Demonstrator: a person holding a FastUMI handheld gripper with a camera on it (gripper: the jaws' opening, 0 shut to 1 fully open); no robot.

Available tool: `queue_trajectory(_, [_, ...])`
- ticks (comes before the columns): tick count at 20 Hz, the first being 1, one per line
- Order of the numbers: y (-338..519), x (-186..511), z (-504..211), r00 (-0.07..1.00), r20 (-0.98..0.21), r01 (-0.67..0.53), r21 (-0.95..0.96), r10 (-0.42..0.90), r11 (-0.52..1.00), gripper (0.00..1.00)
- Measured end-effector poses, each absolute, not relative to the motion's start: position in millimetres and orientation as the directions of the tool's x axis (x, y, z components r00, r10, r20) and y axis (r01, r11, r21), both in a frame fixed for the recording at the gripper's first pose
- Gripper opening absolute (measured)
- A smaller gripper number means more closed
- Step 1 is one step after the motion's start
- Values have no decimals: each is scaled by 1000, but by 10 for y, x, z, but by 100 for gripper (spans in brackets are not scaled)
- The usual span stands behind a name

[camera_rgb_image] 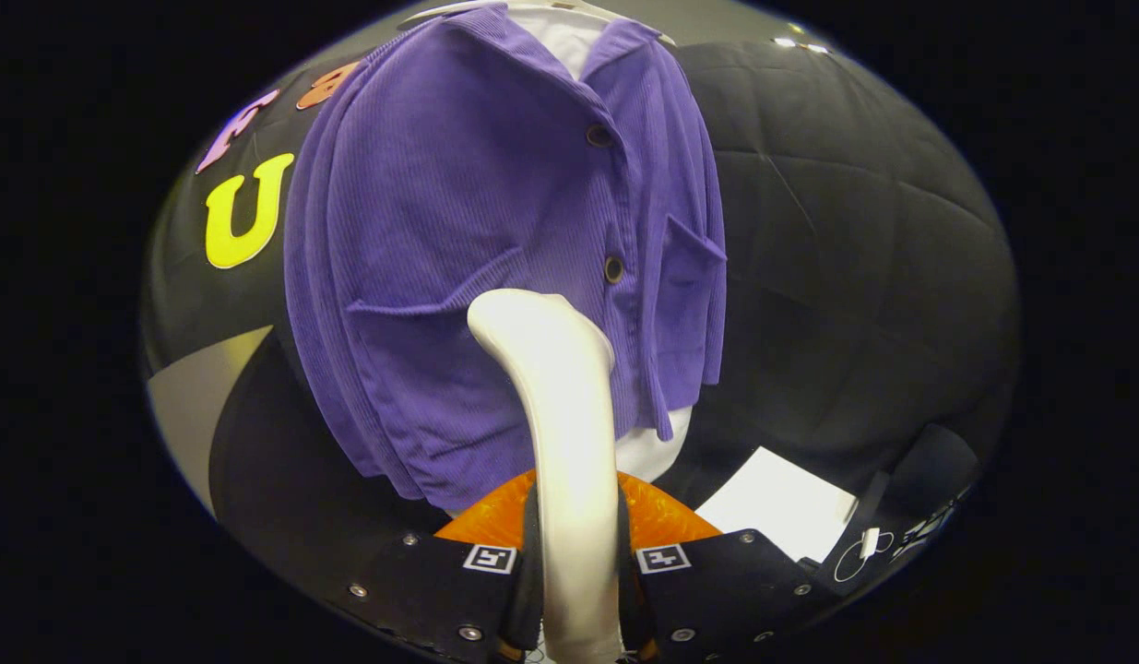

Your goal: Iron the clothes twice with a garment steamer, once on the left side and once on the right side.

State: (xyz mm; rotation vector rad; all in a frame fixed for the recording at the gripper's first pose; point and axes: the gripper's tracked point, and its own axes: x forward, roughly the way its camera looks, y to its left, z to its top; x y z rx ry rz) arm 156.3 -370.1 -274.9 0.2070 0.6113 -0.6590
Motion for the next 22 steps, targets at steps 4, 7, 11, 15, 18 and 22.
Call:
queue_trajectory(4, [-3697,1468,-2962,598,-627,642,0,-500,767,33])
queue_trajectory(7, [-3743,1351,-3032,591,-617,680,36,-520,732,33])
queue_trajectory(11, [-3809,1066,-3235,522,-660,731,20,-541,682,33])
queue_trajectory(15, [-3912,888,-3285,480,-692,763,25,-539,646,33])
queue_trajectory(18, [-4051,833,-3168,491,-686,765,44,-537,643,33])
queue_trajectory(22, [-4252,719,-2831,543,-656,728,56,-524,684,33])
